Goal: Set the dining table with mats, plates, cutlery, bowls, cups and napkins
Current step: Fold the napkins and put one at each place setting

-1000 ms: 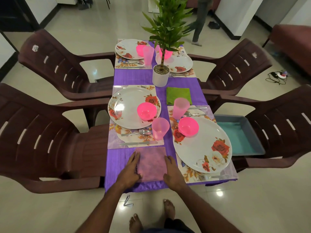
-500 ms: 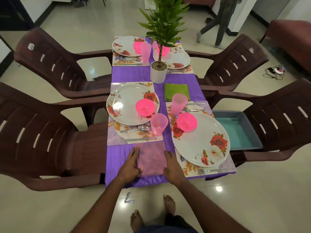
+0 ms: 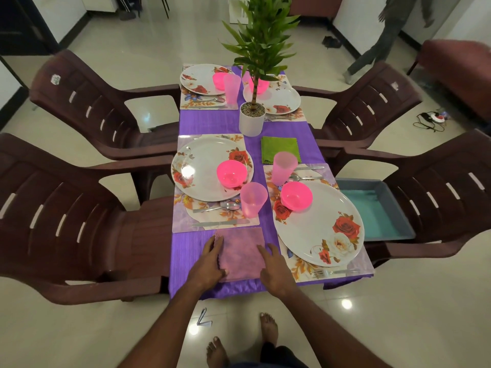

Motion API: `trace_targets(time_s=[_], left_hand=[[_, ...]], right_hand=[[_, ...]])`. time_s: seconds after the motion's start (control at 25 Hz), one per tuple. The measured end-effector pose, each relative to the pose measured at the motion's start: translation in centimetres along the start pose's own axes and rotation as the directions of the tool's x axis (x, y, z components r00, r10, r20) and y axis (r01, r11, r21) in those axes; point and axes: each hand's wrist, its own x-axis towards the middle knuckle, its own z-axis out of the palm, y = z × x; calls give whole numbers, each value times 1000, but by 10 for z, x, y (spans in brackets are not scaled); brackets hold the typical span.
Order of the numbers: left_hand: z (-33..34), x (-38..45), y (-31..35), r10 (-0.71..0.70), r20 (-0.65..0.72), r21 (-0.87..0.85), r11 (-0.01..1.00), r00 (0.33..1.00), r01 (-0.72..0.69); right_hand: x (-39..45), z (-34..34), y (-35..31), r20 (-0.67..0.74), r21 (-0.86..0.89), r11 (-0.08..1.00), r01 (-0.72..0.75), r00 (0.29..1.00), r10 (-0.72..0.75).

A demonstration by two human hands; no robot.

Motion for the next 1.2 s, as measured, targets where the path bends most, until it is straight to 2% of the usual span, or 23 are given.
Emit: trace_targets(time_s=[0.08,0.2,0.4,0.52,0.64,0.72,0.84,0.96,1.2], left_hand=[[1,0,2,-34,-56,165,985,998,43],[5,-3,7,-50,-104,286,955,993,78],[6,-7,7,-65,-113,305,947,991,97],[7,-20,23,-44,-245,286,951,969,115],[18,-33,51,112,-440,299,954,891,27],[30,-36,75,221,-487,305,950,845,-72],[48,-34,120,312,-473,322,932,824,-168],[66,-29,162,346,-466,306,927,815,-219],[139,-24,280,394,-457,274,916,798,-295]], right_hand=[[0,6,3,-10,-68,998,5,1000,-5],[-1,10,3,-2,-153,988,16,1000,-17],[0,6,2,29,-183,983,24,999,-19],[-5,1,6,-11,-119,993,24,1000,-25],[-14,-5,13,-138,-93,995,31,989,-44],[-21,-13,23,-237,-115,992,50,969,-76],[-31,-32,48,-346,-105,993,44,935,-78],[-42,-58,81,-429,-57,997,50,901,-70],[-87,-118,205,-504,2,999,47,863,-40]])
